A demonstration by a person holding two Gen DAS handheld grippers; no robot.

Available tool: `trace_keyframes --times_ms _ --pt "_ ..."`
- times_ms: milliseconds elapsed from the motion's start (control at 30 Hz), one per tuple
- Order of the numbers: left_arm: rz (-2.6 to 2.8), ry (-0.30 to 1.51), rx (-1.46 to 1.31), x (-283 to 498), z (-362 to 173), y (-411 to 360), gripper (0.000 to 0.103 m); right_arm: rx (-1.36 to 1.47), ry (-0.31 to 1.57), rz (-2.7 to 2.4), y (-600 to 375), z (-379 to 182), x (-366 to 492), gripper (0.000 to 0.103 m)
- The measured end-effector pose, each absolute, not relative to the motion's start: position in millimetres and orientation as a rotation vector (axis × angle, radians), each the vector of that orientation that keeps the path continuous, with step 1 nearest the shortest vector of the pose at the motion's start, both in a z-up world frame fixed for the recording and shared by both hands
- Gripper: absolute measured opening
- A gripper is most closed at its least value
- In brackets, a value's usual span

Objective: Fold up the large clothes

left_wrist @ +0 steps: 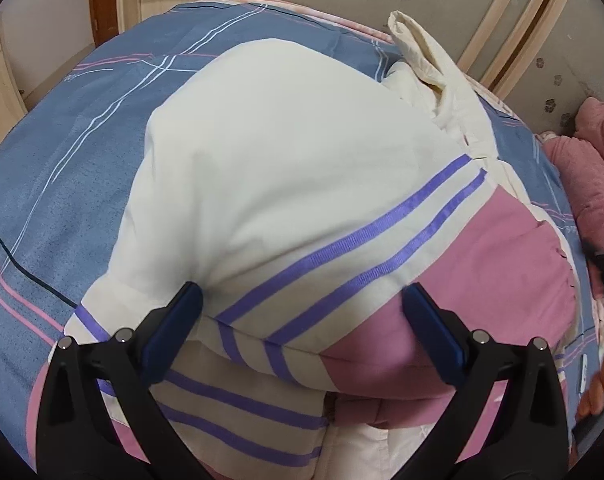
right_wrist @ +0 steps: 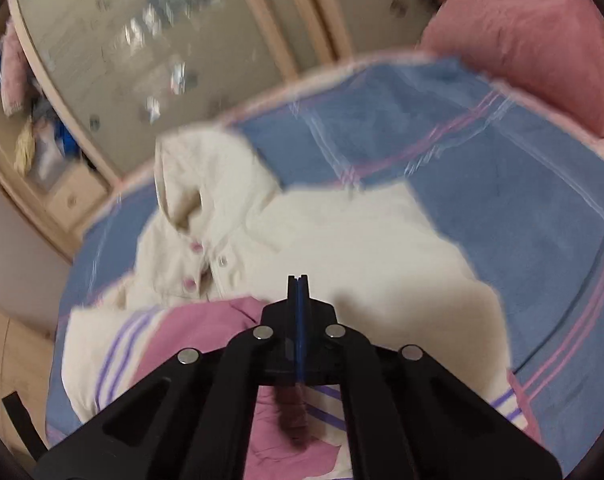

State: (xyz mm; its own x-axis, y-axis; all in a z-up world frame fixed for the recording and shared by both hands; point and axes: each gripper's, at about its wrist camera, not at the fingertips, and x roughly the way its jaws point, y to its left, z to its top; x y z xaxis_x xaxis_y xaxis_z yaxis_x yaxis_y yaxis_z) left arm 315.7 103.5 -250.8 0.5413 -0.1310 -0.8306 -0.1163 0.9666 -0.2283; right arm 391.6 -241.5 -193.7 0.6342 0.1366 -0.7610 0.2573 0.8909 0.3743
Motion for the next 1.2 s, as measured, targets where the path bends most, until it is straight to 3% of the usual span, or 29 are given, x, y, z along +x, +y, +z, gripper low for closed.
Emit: trace_keyframes --times_ms 100,133,167,233,533,667,800,833,867,933,1033,1100,1133,1200 --pt "-0.040 0.995 -0.329 303.9 -241.9 110.3 0.101 0.482 0.973 -0.038 -243.5 -219.6 386.4 0.001" --pt "-0.056 0.992 -0.353 298.3 -237.8 112.7 0.101 0.455 0.982 -0.009 -242.6 -223.3 379.2 0.015" --pt "-0.076 0.982 -0.376 291.6 -233.1 115.8 0.101 0.428 0.988 0.002 -242.2 -223.8 372.0 0.047" --pt "-0.085 0.931 -0.386 270.7 -219.0 124.9 0.101 0.391 0.940 -0.018 -252.8 -216.3 351.6 0.085" --pt "0.048 1.035 -0.162 208.2 -223.1 165.9 0.101 0.382 0.937 -0.001 -290.8 -202.1 237.8 0.091" --pt "0.008 1.026 -0.202 172.5 -225.9 179.0 0.101 0.484 0.989 0.075 -280.1 -214.0 189.2 0.091" --pt "-0.033 0.982 -0.216 157.8 -228.5 170.9 0.101 0.582 1.141 0.611 -174.3 -225.9 194.1 0.091" --pt "-0.039 0.982 -0.225 156.1 -230.2 170.0 0.101 0.601 1.187 0.669 -154.2 -233.4 196.7 0.087" --pt "-0.037 0.995 -0.246 154.6 -233.8 171.8 0.101 0.602 1.243 0.707 -130.1 -243.6 200.7 0.073" --pt "-0.039 1.003 -0.274 149.3 -237.0 174.0 0.101 0.529 1.335 0.670 -87.5 -266.9 212.9 0.057" --pt "-0.059 1.005 -0.285 140.0 -241.4 178.1 0.101 0.544 1.347 0.602 -64.3 -282.2 226.2 0.057" --pt "-0.068 1.009 -0.272 134.2 -242.9 181.2 0.101 0.558 1.308 0.632 -58.2 -274.9 225.0 0.030" --pt "-0.070 1.005 -0.266 132.0 -243.1 180.2 0.101 0.530 1.303 0.649 -52.4 -269.2 222.8 0.010" --pt "-0.073 1.000 -0.249 130.3 -243.8 179.5 0.101 0.501 1.274 0.658 -49.8 -262.0 218.7 0.004"
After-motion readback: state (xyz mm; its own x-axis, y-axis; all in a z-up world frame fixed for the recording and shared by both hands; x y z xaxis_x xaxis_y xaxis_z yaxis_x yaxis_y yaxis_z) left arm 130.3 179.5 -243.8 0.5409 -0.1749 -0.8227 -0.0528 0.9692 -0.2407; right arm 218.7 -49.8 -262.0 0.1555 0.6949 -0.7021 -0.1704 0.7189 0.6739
